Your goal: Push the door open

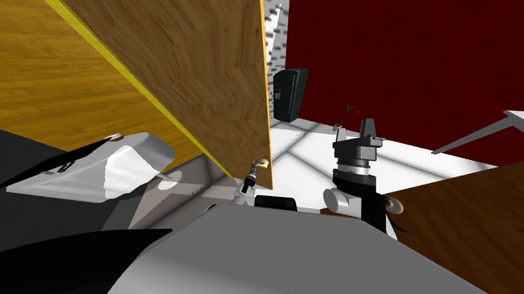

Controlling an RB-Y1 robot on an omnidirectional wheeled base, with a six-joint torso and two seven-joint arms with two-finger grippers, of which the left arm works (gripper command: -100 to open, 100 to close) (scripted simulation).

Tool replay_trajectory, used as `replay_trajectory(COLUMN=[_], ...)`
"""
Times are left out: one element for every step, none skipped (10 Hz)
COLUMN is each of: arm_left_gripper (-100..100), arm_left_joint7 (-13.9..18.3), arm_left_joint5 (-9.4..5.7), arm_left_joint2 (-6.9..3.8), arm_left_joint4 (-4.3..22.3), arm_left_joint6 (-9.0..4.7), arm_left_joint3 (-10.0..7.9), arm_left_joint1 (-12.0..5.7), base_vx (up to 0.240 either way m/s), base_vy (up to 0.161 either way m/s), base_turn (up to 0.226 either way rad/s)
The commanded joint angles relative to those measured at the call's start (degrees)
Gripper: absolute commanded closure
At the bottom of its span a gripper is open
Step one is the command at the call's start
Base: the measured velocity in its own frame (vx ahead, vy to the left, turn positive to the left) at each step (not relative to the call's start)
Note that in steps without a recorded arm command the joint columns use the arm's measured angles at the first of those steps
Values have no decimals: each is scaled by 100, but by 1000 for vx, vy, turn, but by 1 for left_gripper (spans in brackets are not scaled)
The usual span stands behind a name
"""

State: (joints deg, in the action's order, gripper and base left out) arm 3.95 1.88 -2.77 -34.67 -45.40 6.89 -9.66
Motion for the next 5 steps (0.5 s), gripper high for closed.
replay_trajectory(arm_left_gripper=[100, 100, 100, 100, 100], arm_left_joint7=[-39, -60, -82, -106, -131], arm_left_joint5=[-58, -88, -118, -151, -184], arm_left_joint2=[-87, -112, -137, -158, -178], arm_left_joint4=[-81, -78, -75, -72, -68], arm_left_joint6=[-16, -16, -16, -16, -16], arm_left_joint3=[-119, -176, -233, -295, -358], arm_left_joint1=[-11, -11, -11, -11, -11], base_vx=[193, 197, 206, 202, 177], base_vy=[-89, -108, -104, -101, -119], base_turn=[37, 35, 63, 59, 69])
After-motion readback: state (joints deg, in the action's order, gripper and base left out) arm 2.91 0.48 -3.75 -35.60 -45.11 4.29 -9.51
